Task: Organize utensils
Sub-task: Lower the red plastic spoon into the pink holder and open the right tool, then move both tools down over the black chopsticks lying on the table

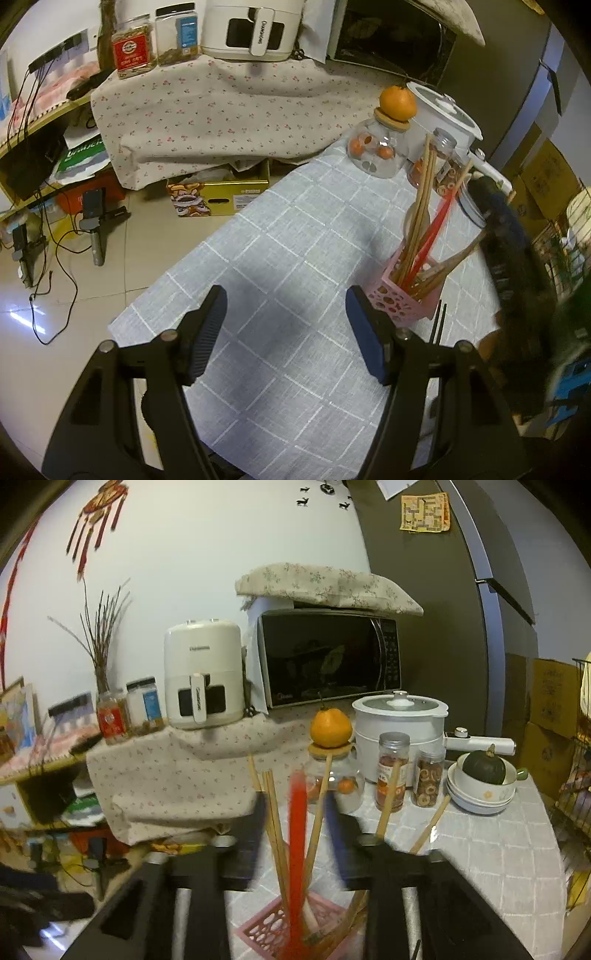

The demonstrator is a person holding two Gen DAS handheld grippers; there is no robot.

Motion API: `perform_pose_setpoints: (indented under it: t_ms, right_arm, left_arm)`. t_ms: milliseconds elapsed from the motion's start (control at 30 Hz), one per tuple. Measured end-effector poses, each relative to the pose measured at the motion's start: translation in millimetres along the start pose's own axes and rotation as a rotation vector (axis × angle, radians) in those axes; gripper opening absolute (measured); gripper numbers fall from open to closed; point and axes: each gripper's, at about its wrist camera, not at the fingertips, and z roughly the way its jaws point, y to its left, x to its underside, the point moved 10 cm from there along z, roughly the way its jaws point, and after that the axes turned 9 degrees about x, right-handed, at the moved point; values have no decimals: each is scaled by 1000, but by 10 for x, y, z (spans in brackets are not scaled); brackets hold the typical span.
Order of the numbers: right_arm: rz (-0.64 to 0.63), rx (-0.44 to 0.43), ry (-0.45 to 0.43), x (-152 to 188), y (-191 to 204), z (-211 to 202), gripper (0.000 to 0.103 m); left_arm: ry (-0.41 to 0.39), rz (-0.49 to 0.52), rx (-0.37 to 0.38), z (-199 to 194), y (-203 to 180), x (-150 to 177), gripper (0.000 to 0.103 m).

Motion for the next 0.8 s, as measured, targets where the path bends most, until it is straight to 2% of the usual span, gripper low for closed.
perform_pose_setpoints:
  t_ms: [133, 267, 367, 400, 567, 667, 800]
  right_arm:
    - [-14, -6, 10, -209, -112, -129, 48]
    - [-68, 4, 98, -320, -341, -200, 58]
    - [-121, 46, 163, -320, -625, -262, 61]
    - [-128, 51, 198, -292, -740, -283, 64]
    - [-123, 81, 349, -50, -1228, -352, 72]
    - [-112, 101, 417, 158, -1459, -367, 74]
    - [-108, 110, 533, 519, -1649, -265, 76]
  left_arm:
    - [4, 8, 2, 9, -43, 8, 67]
    - [15, 21, 5, 37, -146, 51, 68]
    - [38, 34, 22, 79, -259, 99, 77]
    - [42, 36, 30, 92, -306, 117, 80]
    - [107, 56, 63, 241, -505, 270, 82]
    - [176, 60, 87, 383, -614, 425, 82]
    - [209, 98, 70, 467, -689, 546, 82]
